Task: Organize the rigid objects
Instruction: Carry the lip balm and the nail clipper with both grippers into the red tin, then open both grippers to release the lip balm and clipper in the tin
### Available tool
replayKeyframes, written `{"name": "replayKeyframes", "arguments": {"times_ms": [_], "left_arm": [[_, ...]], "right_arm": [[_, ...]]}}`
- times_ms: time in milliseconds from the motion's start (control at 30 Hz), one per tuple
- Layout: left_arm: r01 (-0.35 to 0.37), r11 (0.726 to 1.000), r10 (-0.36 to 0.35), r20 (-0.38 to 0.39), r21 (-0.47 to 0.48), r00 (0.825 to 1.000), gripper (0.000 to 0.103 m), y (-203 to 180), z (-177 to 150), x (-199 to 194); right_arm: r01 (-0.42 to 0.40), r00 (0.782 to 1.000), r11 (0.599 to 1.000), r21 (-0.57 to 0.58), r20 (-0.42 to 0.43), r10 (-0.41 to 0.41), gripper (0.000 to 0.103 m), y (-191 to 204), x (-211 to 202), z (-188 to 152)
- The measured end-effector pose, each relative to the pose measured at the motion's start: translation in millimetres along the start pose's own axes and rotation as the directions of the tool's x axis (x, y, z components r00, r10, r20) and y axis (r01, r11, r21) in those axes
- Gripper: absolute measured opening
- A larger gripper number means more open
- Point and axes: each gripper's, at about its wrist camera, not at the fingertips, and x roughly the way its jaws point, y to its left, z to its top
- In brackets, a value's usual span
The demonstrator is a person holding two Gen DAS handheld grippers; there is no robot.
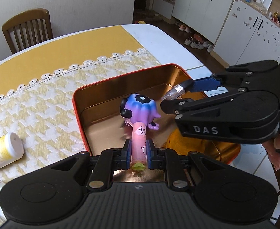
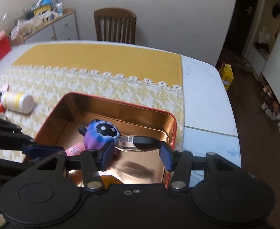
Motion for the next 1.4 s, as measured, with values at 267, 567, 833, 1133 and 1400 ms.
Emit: {"name": "replayKeyframes", "arguments": {"times_ms": [267,567,833,1133,1400], "left_arm": [[-0.016,1.000,0.016,-0.029,0.016,0.999,0.015,-4,2,16],[-0.022,0.999,0.024,-0.057,0.033,0.998,0.015,-8,3,25],[-0.026,0.999,0.029,-0.077,0.042,0.997,0.015,-11,3,31],[-0.024,1.000,0.025,-0.084,0.011,0.996,0.016,-10,3,25],[-0.017,1.000,0.017,-0.032,-0.013,0.999,0.016,-7,1,1]], "right_arm": [[-0.003,1.000,0.999,-0.045,-0.015,0.003,0.052,3,9,4],[-0.022,0.999,0.999,-0.024,-0.024,0.021,0.052,-4,12,1],[-0.038,0.999,0.999,-0.001,-0.015,0.038,0.055,-9,6,-2],[-0.071,0.997,0.996,0.051,0.024,0.069,0.064,-15,-12,-4],[-0.113,0.993,0.988,0.105,0.057,0.107,0.068,-14,-30,-8]]}}
